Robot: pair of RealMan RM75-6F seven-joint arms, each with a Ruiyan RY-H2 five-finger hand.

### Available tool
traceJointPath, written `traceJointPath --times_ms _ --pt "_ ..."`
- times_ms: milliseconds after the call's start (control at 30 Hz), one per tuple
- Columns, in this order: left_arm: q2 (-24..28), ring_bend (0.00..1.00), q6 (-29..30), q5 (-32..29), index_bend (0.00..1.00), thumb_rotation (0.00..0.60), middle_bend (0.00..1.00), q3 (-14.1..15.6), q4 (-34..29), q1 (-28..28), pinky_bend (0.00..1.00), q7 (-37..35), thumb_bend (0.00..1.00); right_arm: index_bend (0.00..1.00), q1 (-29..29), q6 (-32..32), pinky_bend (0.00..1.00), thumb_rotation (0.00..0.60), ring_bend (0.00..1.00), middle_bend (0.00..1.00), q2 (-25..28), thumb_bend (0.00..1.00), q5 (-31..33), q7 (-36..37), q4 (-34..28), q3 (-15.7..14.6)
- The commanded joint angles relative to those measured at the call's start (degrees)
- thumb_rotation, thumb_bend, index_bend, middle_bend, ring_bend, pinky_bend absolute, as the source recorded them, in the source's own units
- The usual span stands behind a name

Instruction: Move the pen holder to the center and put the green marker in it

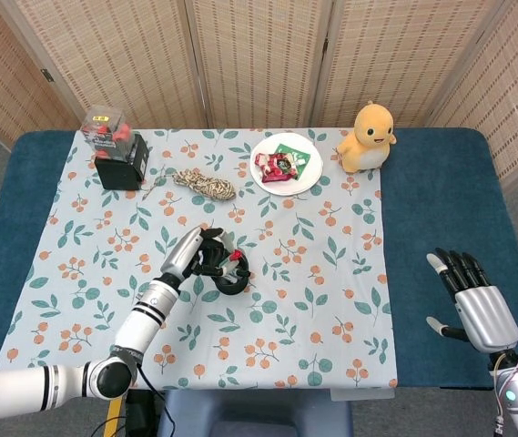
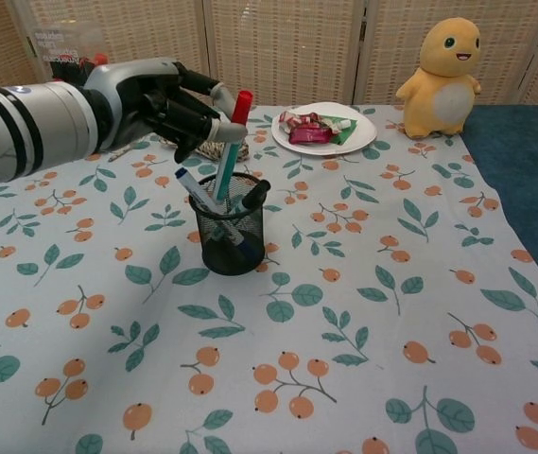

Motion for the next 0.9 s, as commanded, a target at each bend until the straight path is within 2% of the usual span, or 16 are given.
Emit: traceJointPath --times_ms 33,133,267,400,533,733,900 --pt "-0.02 0.74 -0.93 1.85 0.44 0.600 0.85 0.52 0.95 0.80 0.76 -1.43 0.28 0.00 -0.08 0.17 0.00 0.600 0.00 0.00 -0.04 0.15 -0.09 -0.13 -0.03 -0.01" --pt "0.19 0.72 -2.11 2.79 0.28 0.600 0.83 0.70 1.57 1.11 0.76 -2.52 0.21 0.00 -0.14 0.24 0.00 0.600 0.00 0.00 -0.04 0.15 -0.17 -0.21 -0.07 -0.06" --pt "1.00 0.67 -3.41 3.91 0.12 0.600 0.79 0.74 1.85 1.61 0.76 -3.87 0.17 0.00 -0.06 -0.01 0.00 0.600 0.00 0.00 -0.08 0.15 -0.07 -0.27 -0.04 -0.04" --pt "4.14 0.60 -3.22 6.65 0.06 0.600 0.74 0.95 -0.77 3.53 0.73 -5.16 0.16 0.00 -0.01 -0.23 0.00 0.600 0.00 0.00 0.00 0.15 0.15 0.00 -0.01 0.02" --pt "11.68 0.44 -1.24 13.32 0.02 0.600 0.62 3.52 -6.61 7.44 0.67 -3.63 0.16 0.00 -0.31 0.42 0.00 0.600 0.00 0.00 0.16 0.15 0.19 0.33 -0.01 0.13" --pt "26.18 0.27 8.75 28.70 0.00 0.600 0.38 10.49 -14.33 17.61 0.59 0.81 0.15 0.00 -1.76 3.01 0.00 0.600 0.00 0.00 -0.38 0.15 1.62 -2.15 -0.50 1.10" --pt "33.46 0.23 21.69 40.25 0.00 0.600 0.32 15.70 -12.50 27.73 0.56 -1.04 0.15 0.00 -3.09 5.14 0.00 0.600 0.00 0.00 -1.88 0.15 3.74 -6.41 -1.25 2.27"
